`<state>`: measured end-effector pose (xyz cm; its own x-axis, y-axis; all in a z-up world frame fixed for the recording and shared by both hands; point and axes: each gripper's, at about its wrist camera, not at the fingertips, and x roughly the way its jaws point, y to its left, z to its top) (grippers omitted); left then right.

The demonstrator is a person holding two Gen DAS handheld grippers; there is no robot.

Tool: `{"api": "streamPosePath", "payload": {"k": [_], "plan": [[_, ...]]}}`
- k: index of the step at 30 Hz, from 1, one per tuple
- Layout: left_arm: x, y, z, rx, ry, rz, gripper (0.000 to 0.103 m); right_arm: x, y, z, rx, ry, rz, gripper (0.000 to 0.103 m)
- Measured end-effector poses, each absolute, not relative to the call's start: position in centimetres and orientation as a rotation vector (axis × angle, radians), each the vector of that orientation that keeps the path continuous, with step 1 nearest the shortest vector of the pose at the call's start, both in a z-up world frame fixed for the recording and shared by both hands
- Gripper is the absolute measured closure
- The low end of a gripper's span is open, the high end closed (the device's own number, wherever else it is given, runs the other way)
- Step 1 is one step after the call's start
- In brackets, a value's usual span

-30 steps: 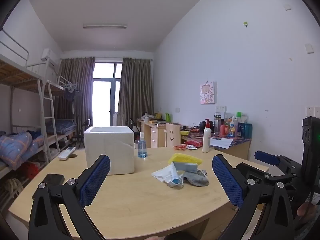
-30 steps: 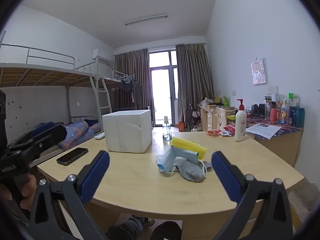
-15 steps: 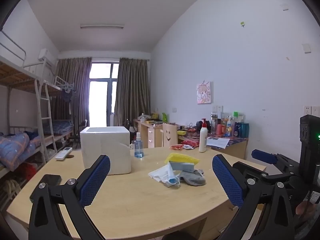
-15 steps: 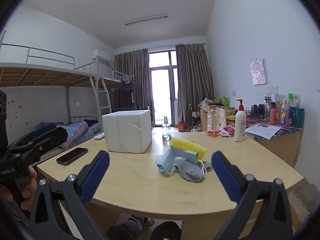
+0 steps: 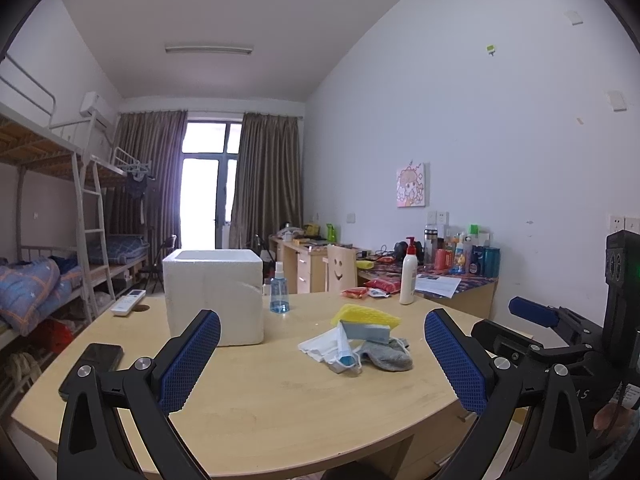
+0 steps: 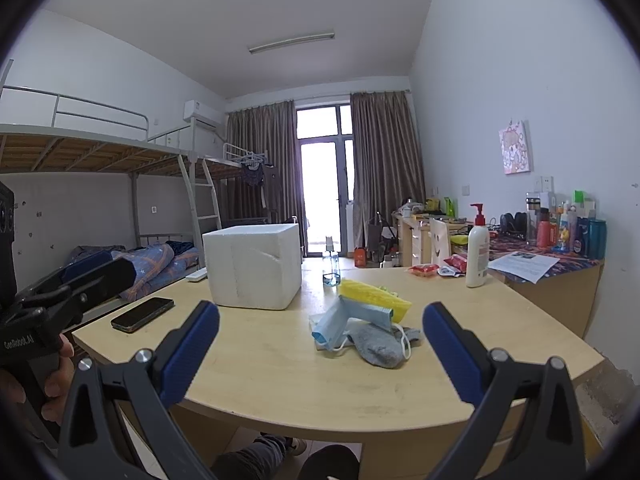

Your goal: Organize soft objects

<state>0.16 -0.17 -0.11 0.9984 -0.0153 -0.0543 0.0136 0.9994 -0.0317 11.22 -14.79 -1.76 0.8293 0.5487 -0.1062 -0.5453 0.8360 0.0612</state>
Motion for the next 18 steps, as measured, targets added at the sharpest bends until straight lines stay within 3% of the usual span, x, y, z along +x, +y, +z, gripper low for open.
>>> {"api": "streamPosePath", "payload": {"k": [18], "plan": [[-0.07, -0.29, -0.11, -0.023, 0.050, -0.018, 0.001, 11.02, -14.95, -1.56, 0.033, 0.114, 0.580, 0.000]]}}
